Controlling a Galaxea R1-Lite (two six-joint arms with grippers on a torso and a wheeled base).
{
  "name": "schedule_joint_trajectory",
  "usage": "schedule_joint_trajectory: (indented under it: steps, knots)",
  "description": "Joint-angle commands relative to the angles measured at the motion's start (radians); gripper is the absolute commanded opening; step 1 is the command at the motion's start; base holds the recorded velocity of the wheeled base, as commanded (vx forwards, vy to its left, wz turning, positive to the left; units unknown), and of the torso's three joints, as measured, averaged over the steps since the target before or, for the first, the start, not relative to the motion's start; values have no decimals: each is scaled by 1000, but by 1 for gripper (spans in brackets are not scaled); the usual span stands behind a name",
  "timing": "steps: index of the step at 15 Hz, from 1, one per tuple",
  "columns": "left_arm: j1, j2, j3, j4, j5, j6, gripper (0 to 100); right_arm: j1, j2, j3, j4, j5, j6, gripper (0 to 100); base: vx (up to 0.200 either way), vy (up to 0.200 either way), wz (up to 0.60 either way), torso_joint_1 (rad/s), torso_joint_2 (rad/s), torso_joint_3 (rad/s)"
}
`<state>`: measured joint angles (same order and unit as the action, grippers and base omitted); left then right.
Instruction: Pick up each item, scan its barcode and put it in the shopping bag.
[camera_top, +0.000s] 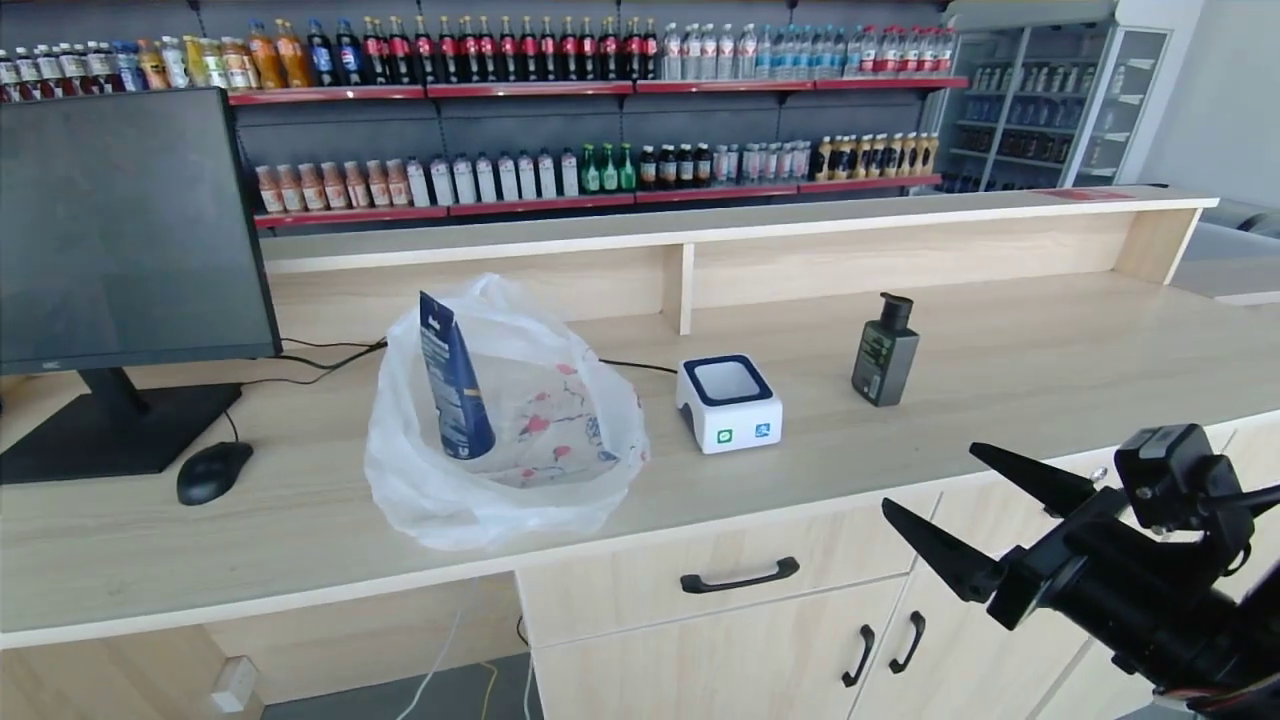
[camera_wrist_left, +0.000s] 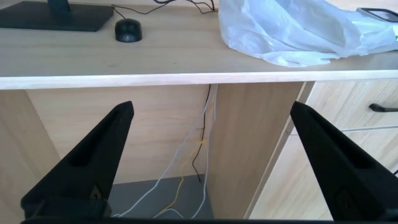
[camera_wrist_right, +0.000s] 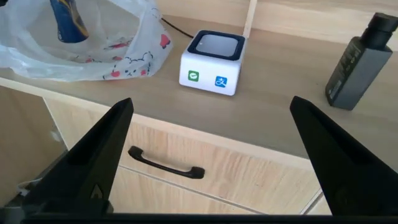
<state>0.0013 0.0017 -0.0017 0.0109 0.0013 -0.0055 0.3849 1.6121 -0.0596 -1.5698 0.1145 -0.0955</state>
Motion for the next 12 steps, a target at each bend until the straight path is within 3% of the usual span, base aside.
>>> schedule_joint_trajectory:
  steps: [1,10,12]
  knots:
    - [0,0,0,0,0,-1,100,0,6,-3,-1,1,-1,100,0,-200,0,-2,7,7]
    - [0,0,0,0,0,-2,100,0,14,-5,-1,1,-1,100,0,-200,0,1,1,1]
    - [0,0,0,0,0,-2,100,0,18,-6,-1,1,-1,100,0,0,0,0,0,0]
